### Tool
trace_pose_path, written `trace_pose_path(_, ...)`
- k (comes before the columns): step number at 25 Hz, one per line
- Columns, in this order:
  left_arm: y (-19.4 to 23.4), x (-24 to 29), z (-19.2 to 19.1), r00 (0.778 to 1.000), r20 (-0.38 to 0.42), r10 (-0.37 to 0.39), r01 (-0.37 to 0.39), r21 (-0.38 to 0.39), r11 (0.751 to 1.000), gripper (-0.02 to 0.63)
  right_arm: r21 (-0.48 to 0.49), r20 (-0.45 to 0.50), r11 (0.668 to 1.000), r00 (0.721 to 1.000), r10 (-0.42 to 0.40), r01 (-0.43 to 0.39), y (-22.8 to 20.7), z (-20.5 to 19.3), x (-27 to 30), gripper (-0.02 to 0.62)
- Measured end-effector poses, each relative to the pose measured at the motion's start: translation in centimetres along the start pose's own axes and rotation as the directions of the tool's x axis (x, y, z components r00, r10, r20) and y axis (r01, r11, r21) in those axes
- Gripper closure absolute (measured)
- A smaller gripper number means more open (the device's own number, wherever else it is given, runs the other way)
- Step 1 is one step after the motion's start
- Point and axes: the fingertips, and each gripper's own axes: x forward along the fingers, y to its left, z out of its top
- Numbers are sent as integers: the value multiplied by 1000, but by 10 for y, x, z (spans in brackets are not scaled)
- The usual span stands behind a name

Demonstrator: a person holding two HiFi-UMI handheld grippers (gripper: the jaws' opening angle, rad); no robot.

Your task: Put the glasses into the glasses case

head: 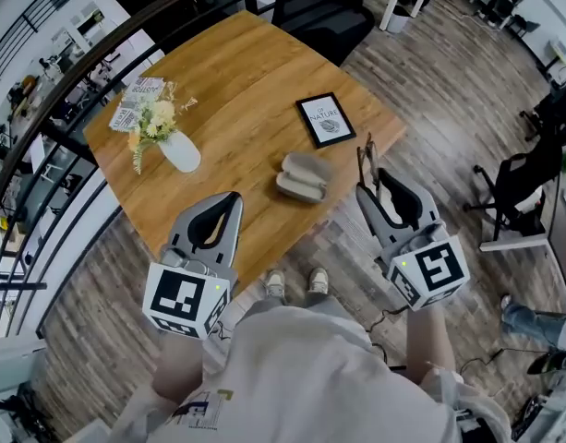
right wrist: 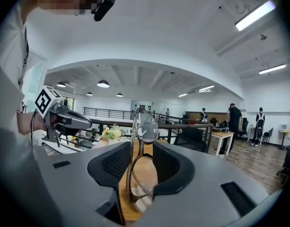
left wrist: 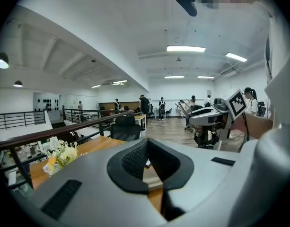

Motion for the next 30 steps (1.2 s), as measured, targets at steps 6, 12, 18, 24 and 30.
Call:
trace_pose_path(6, 1, 29, -22, 998, -68, 16, -17, -11, 1000, 589, -14, -77, 996, 993, 88, -90, -13, -42, 45, 428)
trace_pose_path(12, -3, 60, -51, 990, -142, 2, -8, -42, 999, 589, -38, -234, 980, 955, 183, -197, -9, -95, 88, 427)
trace_pose_path(18, 4, 91, -93, 973, -230, 5, -25, -83, 996, 589, -53, -349, 950, 897, 272, -309, 7, -144, 125, 426)
trace_pose_path(24, 13, 116, -137, 952, -307, -1, -41, -130, 991, 589, -6, -457, 927, 826, 330, -374, 11, -203, 159, 426)
trace_pose_path(30, 15, 132, -180, 925, -380, -23, -49, -177, 983, 589, 55, -564, 904, 734, 378, -423, 16, -264, 186, 425)
